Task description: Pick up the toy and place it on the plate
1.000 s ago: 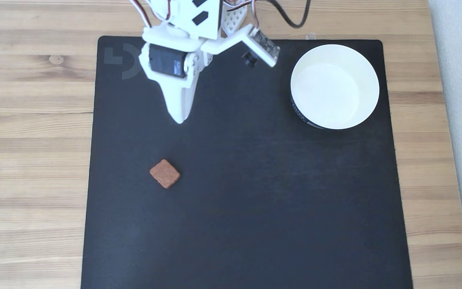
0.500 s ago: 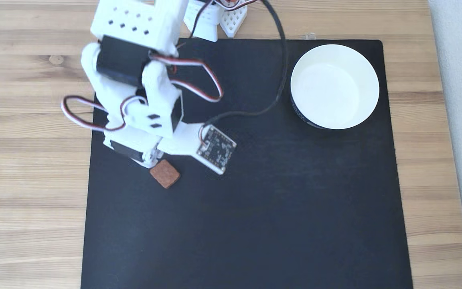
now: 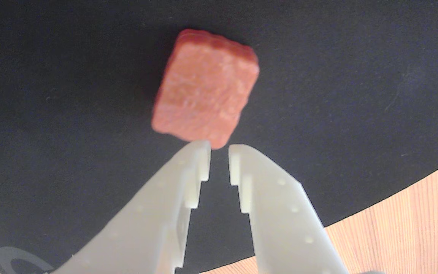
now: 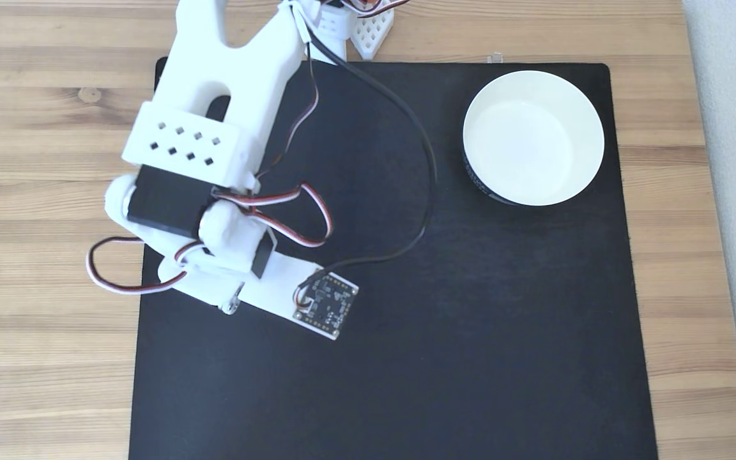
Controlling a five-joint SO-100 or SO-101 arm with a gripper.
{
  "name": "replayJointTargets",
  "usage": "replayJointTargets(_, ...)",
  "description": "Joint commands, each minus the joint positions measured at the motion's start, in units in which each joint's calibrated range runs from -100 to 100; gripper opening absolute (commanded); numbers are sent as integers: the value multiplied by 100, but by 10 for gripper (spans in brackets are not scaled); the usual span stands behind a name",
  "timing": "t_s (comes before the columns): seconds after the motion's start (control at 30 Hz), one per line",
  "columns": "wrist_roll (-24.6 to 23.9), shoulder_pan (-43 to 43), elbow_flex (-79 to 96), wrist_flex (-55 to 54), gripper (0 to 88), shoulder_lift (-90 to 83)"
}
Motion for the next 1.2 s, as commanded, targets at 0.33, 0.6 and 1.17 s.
replayJointTargets(0.33, -15, 0, -486, 112, 24, 208)
replayJointTargets(0.6, -109, 16, -1441, 1458, 314, 249)
replayJointTargets(1.17, -323, 0, -1513, 2009, 380, 266)
